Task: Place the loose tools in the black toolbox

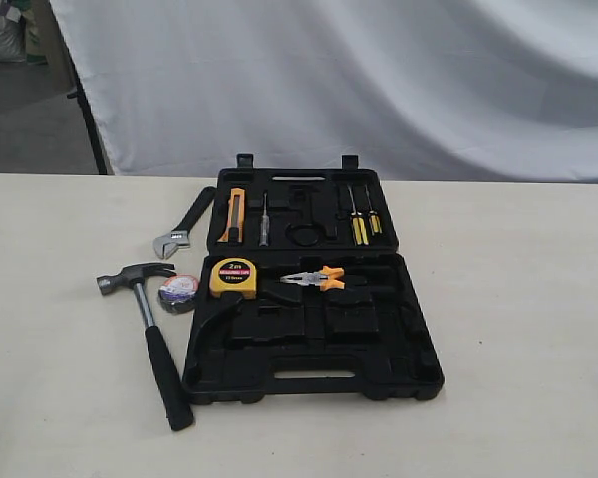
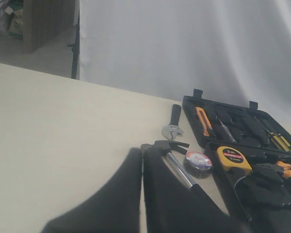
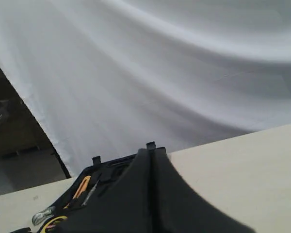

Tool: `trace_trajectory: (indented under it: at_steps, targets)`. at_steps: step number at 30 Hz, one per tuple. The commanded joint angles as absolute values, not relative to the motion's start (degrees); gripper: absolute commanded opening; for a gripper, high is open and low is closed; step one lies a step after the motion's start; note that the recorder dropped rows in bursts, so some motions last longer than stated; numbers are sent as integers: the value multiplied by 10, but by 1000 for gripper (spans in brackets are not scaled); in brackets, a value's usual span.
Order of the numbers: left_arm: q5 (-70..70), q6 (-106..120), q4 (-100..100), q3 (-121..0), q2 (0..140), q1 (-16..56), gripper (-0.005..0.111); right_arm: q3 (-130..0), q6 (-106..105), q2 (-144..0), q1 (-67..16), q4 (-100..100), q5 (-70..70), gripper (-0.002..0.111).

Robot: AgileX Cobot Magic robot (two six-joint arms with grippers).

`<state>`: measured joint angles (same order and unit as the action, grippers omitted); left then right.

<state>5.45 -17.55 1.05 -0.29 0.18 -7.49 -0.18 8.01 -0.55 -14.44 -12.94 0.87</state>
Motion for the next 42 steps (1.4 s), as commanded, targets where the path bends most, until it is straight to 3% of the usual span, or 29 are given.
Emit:
trace_trajectory:
  at_steps: [1,11,25,31,39,42]
  targets:
    - [50,-178,13,-4,0,-89,1,0,65,-40,-142,-119,13,0]
    - [50,-178,13,-4,0,-89,1,-43,66,-274,-183,-119,16,0]
    - [50,-178,13,-4,0,-89,1,-151,93,-634,-495,-130,221,0]
    - [50,-178,13,-4,0,-89,1,-295,52,-795,-551,-130,210,0]
    - [50,-178,13,-4,0,-89,1,-560,-10,-985,-551,-130,46,0]
    - [50,-178,13,-4,0,-89,1,-660,-34,-1049,-551,-130,-21,12]
